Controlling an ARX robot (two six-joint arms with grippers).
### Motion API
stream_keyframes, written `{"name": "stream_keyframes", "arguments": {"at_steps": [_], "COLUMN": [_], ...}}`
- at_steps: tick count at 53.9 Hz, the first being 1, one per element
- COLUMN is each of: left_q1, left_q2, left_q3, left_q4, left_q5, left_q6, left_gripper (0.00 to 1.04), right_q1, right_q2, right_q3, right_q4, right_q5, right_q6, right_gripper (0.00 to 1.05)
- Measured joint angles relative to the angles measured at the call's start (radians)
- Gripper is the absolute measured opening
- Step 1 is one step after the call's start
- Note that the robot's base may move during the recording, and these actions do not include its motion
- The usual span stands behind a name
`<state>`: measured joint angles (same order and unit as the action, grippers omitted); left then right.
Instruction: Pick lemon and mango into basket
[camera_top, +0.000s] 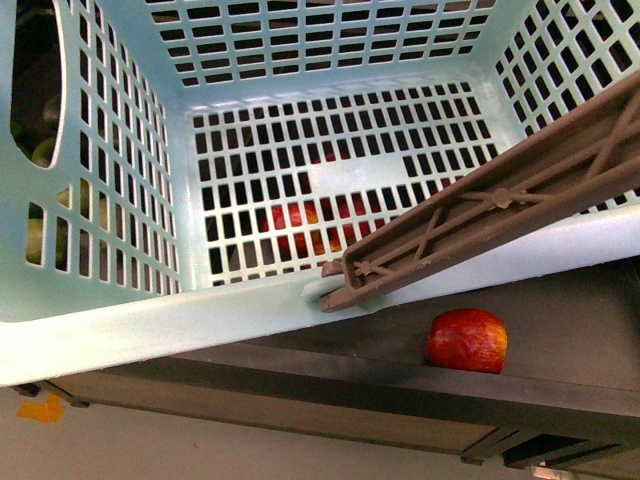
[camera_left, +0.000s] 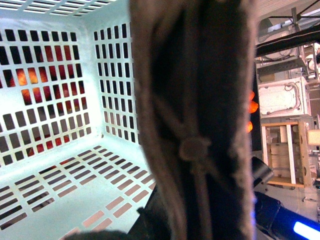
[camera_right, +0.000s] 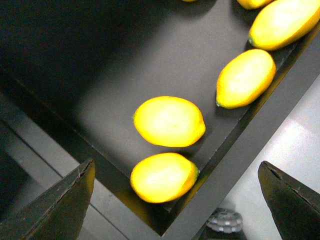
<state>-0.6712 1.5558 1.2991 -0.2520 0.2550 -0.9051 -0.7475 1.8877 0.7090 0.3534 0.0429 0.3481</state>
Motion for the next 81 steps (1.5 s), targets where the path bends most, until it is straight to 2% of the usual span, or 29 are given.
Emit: {"name": "stream_keyframes", "arguments": {"at_steps": [29,81], "left_q1": [0.0,0.0], "left_q2": [0.0,0.0], "left_q3": [0.0,0.0], "left_q4": [0.0,0.0], "left_q5": [-0.001,-0.004], "left_q6": [0.0,0.0], "left_gripper": [0.05,0.05], "right_q1": [0.07,0.101], "right_q2": [0.329,0.462], "right_q3": [0.273,0.428], "right_q4": [-0.125,-0.178], "right_q5": [0.022,0.066], "right_q6": [0.268,0.327], "right_gripper": [0.96,0.96]}}
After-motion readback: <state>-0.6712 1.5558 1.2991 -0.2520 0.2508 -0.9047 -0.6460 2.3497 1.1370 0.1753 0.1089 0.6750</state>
